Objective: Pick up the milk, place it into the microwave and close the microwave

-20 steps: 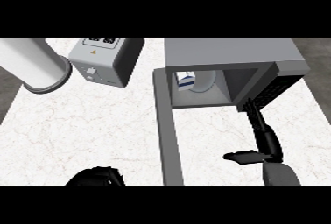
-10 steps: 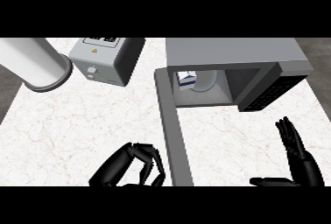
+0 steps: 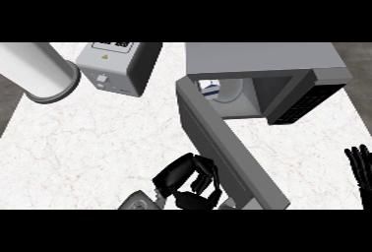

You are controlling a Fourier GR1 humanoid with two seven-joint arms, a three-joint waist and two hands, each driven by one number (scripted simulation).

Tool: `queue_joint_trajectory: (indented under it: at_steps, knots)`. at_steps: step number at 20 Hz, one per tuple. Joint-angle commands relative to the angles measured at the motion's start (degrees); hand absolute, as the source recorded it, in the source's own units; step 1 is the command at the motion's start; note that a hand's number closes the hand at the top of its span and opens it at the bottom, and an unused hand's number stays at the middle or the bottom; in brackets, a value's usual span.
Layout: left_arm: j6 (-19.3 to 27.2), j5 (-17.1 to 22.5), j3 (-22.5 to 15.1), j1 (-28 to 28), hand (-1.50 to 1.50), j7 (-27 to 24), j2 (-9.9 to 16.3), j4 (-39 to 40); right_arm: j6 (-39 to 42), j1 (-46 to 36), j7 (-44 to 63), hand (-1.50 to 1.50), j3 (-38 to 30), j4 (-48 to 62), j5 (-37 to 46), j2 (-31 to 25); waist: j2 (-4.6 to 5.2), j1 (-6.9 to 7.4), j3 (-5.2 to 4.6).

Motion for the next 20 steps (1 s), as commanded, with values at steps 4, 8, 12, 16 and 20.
queue_joint_trajectory:
  at_steps: [4,8,12,16,20]
  knots:
    - [14.27,12.04,-15.19,-12.4,1.5,-2.64,-0.29,13.62,4.12,-0.47,0.53,-1.5,-0.1,-2.87,-4.86,-1.07,0.44,-1.29,-0.01]
    - [24.15,15.04,-19.81,-11.8,1.5,-2.27,-0.29,13.12,4.54,-1.32,3.63,-1.5,-0.35,-9.74,-7.5,-2.87,0.6,-3.52,-0.18]
    - [29.65,18.66,-19.88,-14.01,1.5,-3.59,-0.29,14.92,6.52,-2.22,4.99,-1.5,0.0,-12.01,-9.97,-4.48,1.09,-5.47,-0.29]
    - [34.92,23.37,-18.54,-17.23,1.5,-3.83,-0.29,13.04,8.0,-2.69,8.26,-1.5,1.07,-15.1,-12.53,-5.55,1.18,-7.05,-0.45]
    - [38.04,28.27,-15.72,-20.22,1.5,-8.8,-0.29,10.98,8.62,-3.24,9.3,-1.5,1.44,-15.42,-13.62,-6.36,1.81,-8.46,-0.54]
